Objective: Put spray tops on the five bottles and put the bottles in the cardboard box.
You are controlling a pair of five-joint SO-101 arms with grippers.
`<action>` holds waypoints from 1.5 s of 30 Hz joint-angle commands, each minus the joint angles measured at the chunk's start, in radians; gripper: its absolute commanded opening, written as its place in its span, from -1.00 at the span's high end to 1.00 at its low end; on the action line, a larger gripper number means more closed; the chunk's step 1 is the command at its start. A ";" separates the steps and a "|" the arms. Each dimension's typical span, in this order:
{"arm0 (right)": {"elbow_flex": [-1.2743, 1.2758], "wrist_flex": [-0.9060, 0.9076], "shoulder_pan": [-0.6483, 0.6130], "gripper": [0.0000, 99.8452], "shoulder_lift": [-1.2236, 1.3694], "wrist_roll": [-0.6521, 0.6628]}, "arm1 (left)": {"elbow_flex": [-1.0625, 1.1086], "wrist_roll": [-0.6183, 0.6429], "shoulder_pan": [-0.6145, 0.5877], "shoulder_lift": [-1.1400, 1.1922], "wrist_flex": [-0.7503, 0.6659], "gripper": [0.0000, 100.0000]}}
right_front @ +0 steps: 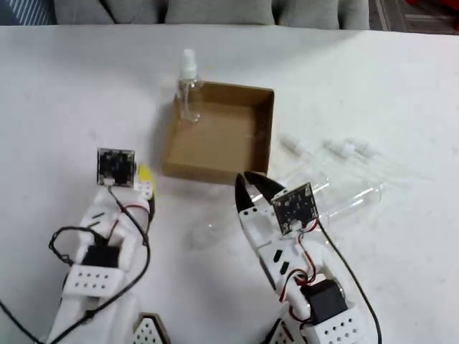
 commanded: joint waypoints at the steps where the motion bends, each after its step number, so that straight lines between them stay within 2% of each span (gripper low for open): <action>1: -0.049 0.062 0.005 0.97 0.019 0.009 | -0.008 -0.014 -0.008 -0.087 0.080 0.96; 5: -0.161 0.156 0.005 0.97 0.157 0.009 | -0.029 -0.097 0.013 -0.122 0.219 0.96; 9: -0.322 0.185 0.012 0.97 0.507 0.005 | -0.077 -0.132 0.038 -0.120 0.354 0.96; 14: -0.569 0.249 0.082 0.97 0.958 0.002 | -0.084 -0.132 0.031 -0.116 0.370 0.96; 18: -0.718 0.295 0.156 0.97 1.184 0.002 | -0.124 -0.132 0.030 -0.048 0.368 0.96; 21: -0.793 0.343 0.186 0.97 1.265 -0.005 | -0.190 -0.132 0.013 0.087 0.365 0.96; 25: -0.839 0.364 0.228 0.97 1.323 -0.078 | -0.328 -0.130 -0.038 0.328 0.358 0.96; 29: -0.868 0.360 0.254 0.97 1.377 -0.075 | -0.404 -0.129 -0.053 0.481 0.310 0.95; 35: -0.944 0.363 0.265 0.97 1.520 -0.075 | -0.404 -0.127 -0.044 0.447 0.319 0.95; 39: -0.979 0.372 0.266 0.97 1.584 -0.074 | -0.407 -0.127 -0.051 0.415 0.391 0.95; 45: -1.031 0.487 0.220 0.97 1.646 -0.074 | -0.414 -0.127 -0.074 0.414 0.405 0.95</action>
